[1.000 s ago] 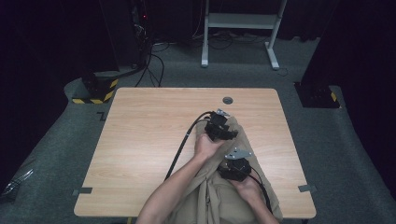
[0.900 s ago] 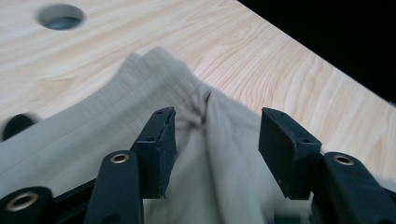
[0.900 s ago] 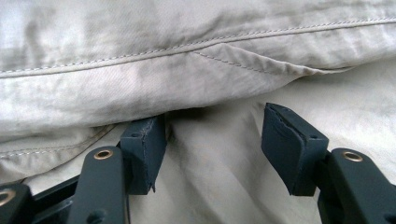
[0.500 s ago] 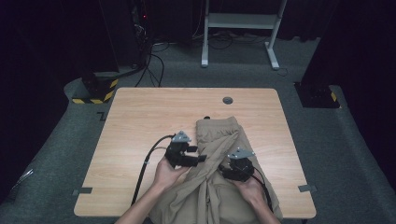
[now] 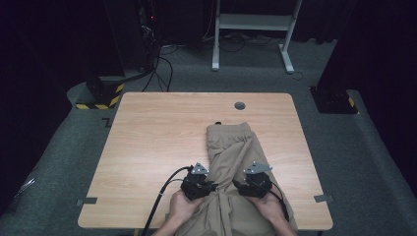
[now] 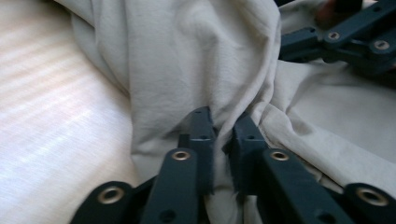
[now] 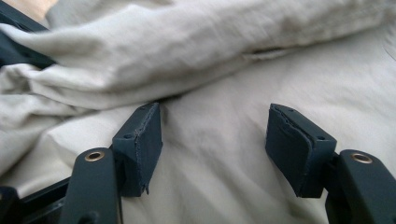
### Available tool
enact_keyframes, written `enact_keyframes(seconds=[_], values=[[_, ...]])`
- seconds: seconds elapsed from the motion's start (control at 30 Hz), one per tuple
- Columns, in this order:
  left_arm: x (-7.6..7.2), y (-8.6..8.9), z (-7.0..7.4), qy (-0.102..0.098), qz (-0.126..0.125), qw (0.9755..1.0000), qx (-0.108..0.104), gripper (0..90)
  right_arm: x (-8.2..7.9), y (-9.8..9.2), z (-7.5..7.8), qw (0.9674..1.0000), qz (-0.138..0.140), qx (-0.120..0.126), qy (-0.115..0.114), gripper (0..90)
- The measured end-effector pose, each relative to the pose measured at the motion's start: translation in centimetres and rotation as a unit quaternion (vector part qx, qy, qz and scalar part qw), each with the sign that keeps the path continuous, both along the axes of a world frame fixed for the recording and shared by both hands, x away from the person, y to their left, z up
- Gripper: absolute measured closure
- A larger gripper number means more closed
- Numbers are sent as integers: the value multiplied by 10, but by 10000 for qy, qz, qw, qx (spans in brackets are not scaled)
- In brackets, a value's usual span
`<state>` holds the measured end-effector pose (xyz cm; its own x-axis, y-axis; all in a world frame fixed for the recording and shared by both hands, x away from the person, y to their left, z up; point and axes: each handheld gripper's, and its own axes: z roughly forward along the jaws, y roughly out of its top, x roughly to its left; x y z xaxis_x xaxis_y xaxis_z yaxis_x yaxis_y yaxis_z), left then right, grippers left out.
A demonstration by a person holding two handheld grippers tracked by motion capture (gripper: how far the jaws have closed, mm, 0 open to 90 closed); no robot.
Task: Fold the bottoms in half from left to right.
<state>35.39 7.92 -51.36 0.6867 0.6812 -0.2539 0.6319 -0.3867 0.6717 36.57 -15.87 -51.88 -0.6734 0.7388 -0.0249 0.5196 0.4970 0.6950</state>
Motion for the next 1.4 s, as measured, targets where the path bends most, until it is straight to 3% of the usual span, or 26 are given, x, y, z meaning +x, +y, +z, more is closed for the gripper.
enact_keyframes(seconds=[0.33,0.43,0.57,0.67,0.73,0.8,0.87,0.93,1.0,1.07,1.2,1.27,1.4], values=[[46,24,3,-15,480,9984,288,858,39,37,-1,10000,-46,44,-31,363],[62,35,5,-50,685,9968,408,859,55,53,-1,10000,-94,22,-12,362],[87,54,4,-82,1071,9934,409,859,79,71,-3,9999,-115,71,-71,360],[99,59,4,-191,1195,9913,509,856,96,83,-3,9997,-214,95,-87,359],[103,61,4,-208,1183,9914,521,852,104,89,-2,9997,-248,64,-41,359],[103,62,4,-221,1127,9922,476,828,108,92,-1,9996,-275,31,-2,362],[99,66,8,-171,1046,9937,359,723,106,91,0,9995,-316,8,60,375],[92,68,12,-213,1020,9942,279,612,100,84,4,9992,-352,142,154,377],[81,72,19,-278,970,9946,232,526,88,74,12,9990,-373,215,100,382],[69,75,23,-331,905,9950,250,504,75,63,20,9993,-330,162,77,385],[41,83,25,-469,770,9955,278,502,47,36,28,9994,-320,88,-67,400],[34,85,23,-437,769,9956,318,527,37,22,27,9993,-339,45,-122,413],[29,89,18,-364,793,9945,580,738,25,0,18,9986,-520,25,-39,423]])
